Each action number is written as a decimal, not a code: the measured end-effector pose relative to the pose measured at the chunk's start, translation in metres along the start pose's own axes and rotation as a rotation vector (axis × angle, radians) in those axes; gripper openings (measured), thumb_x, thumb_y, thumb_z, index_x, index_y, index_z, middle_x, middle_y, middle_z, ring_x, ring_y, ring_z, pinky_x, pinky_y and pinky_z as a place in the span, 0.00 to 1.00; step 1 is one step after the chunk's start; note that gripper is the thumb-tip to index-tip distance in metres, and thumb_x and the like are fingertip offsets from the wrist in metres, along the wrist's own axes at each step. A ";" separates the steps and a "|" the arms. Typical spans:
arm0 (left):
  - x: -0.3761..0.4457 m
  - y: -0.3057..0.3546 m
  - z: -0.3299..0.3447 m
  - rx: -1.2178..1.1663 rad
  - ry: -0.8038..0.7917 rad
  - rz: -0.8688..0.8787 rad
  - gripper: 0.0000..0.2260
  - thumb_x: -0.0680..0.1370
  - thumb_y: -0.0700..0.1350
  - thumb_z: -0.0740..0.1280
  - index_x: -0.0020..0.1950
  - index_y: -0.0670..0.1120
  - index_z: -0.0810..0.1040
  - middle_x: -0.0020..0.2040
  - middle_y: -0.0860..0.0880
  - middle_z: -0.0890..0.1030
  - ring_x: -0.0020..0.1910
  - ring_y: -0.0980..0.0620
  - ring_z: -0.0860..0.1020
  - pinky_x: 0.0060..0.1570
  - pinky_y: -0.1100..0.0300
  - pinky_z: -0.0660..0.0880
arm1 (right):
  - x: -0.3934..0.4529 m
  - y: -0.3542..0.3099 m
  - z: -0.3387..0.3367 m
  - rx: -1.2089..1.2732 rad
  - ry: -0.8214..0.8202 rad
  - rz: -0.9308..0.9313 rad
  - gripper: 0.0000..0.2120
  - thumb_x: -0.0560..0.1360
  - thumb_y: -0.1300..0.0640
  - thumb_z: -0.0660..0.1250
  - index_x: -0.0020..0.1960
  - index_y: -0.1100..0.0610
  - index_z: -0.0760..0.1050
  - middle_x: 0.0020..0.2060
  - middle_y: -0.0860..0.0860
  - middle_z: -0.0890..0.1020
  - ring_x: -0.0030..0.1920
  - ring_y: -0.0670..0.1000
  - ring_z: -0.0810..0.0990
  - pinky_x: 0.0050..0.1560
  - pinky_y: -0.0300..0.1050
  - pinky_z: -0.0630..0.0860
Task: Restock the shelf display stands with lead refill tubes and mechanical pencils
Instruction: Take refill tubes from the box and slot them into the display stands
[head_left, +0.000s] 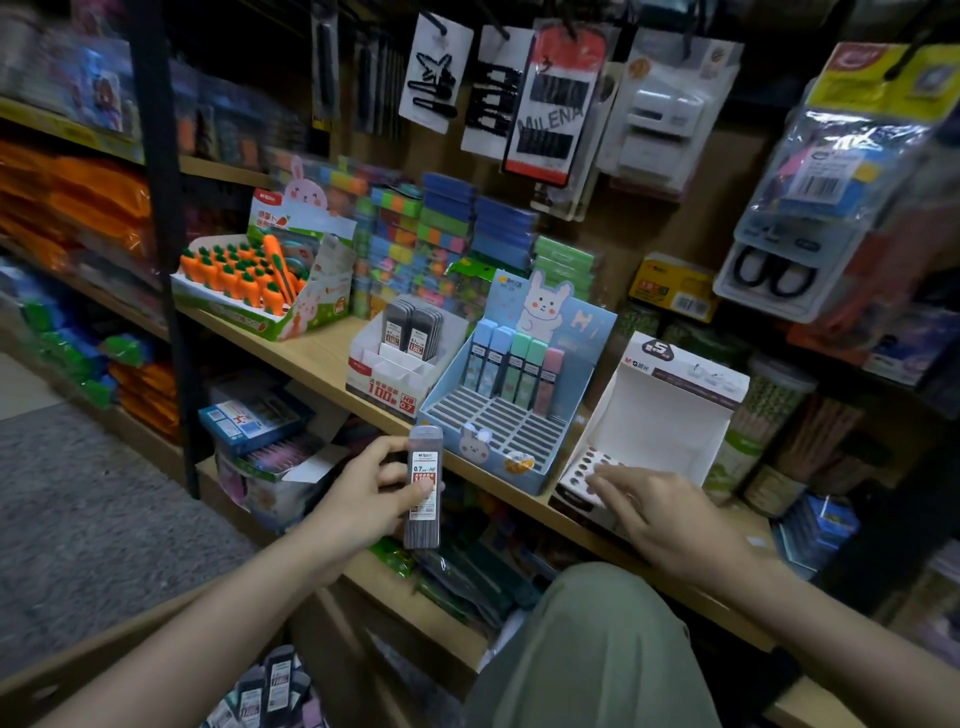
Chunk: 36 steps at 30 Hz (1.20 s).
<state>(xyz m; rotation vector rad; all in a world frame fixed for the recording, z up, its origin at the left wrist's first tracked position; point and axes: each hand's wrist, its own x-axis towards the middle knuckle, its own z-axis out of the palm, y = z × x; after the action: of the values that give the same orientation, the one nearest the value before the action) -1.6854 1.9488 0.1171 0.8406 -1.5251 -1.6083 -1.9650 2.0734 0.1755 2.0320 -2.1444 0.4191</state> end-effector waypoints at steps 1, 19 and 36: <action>0.000 0.000 0.000 -0.003 0.004 -0.001 0.15 0.78 0.39 0.67 0.60 0.54 0.72 0.49 0.51 0.85 0.48 0.54 0.84 0.38 0.59 0.79 | 0.004 -0.002 -0.002 0.019 0.047 -0.012 0.19 0.81 0.40 0.51 0.53 0.48 0.77 0.51 0.43 0.83 0.52 0.46 0.80 0.50 0.47 0.76; 0.033 0.007 -0.022 0.059 0.001 0.242 0.09 0.77 0.47 0.69 0.54 0.60 0.80 0.50 0.52 0.85 0.49 0.56 0.83 0.44 0.64 0.77 | 0.114 -0.133 0.017 0.618 -0.003 -0.088 0.14 0.72 0.53 0.74 0.56 0.46 0.78 0.44 0.43 0.82 0.41 0.42 0.83 0.48 0.41 0.80; 0.081 0.013 -0.072 1.117 0.135 0.376 0.27 0.80 0.61 0.58 0.77 0.62 0.52 0.80 0.56 0.44 0.78 0.54 0.43 0.76 0.45 0.51 | 0.250 -0.119 -0.009 0.151 0.303 -0.071 0.08 0.73 0.56 0.69 0.52 0.55 0.78 0.40 0.50 0.79 0.42 0.50 0.77 0.42 0.42 0.73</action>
<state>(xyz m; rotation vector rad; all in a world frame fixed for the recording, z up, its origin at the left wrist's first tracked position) -1.6629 1.8423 0.1280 1.0803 -2.2953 -0.3203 -1.8642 1.8342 0.2713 1.9617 -1.9052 0.8418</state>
